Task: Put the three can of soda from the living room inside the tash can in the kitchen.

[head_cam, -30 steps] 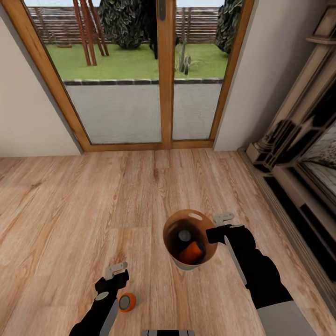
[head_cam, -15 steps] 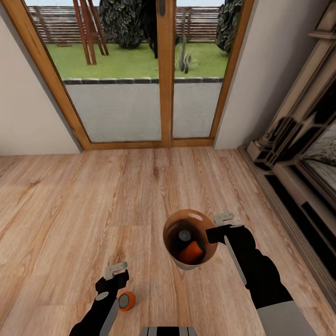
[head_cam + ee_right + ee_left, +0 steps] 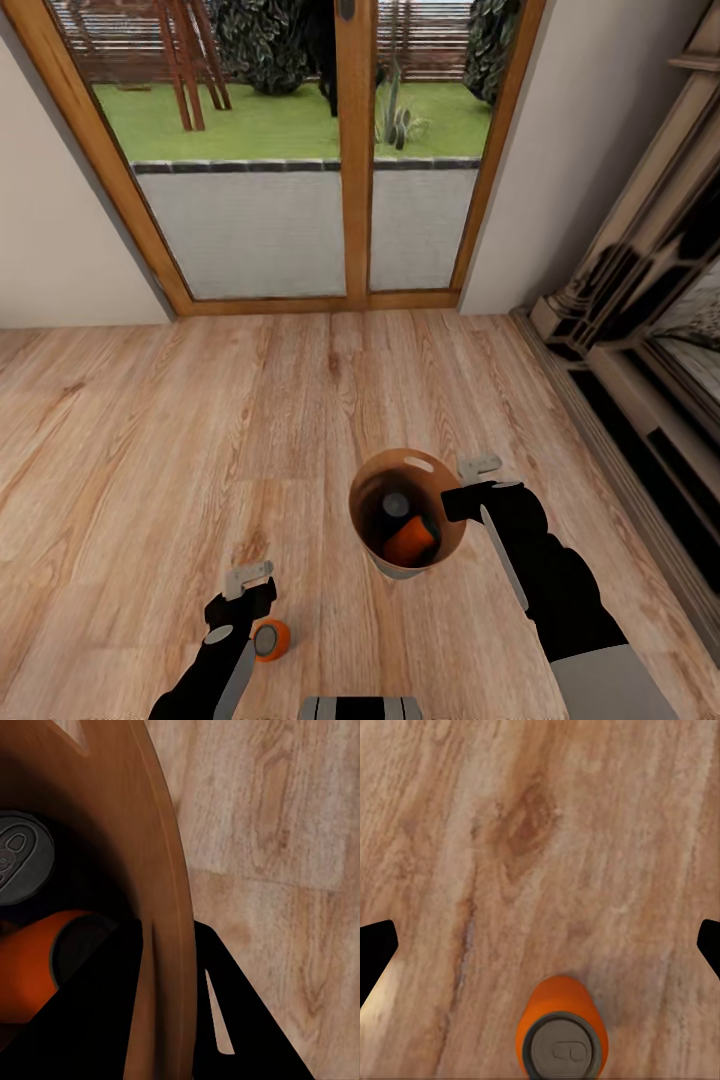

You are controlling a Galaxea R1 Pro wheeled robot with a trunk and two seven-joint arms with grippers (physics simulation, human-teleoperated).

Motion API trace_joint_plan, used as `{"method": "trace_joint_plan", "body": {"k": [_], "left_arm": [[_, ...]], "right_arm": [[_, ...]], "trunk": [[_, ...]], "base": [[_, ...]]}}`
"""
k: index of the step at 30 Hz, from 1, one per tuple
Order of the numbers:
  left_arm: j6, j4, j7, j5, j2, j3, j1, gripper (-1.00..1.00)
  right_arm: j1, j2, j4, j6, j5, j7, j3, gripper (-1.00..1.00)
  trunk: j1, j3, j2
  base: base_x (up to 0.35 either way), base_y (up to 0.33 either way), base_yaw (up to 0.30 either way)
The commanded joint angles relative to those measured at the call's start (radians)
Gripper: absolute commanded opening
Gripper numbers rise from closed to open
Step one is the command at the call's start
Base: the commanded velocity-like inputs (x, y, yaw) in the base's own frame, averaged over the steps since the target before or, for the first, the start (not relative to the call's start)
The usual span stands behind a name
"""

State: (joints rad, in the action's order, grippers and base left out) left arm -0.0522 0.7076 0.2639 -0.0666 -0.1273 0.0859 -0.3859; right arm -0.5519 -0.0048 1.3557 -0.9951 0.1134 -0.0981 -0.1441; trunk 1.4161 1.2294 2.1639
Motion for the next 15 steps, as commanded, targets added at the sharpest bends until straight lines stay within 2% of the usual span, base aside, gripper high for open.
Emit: {"method": "trace_joint_plan", "body": {"k": [1,15], "left_arm": [[0.000,0.000,0.000,0.000,0.000,0.000,0.000,1.00],[0.000,0.000,0.000,0.000,0.000,-0.001,0.000,1.00]], "right_arm": [[0.000,0.000,0.000,0.000,-0.018,-0.003,0.000,-1.00],[0.000,0.000,0.000,0.000,-0.018,-0.003,0.001,-1.00]], "trunk": [[0.000,0.002,0.000],[0.000,0.024,0.000]], "base": [[0.000,0.000,0.000],[0.000,0.000,0.000]]}}
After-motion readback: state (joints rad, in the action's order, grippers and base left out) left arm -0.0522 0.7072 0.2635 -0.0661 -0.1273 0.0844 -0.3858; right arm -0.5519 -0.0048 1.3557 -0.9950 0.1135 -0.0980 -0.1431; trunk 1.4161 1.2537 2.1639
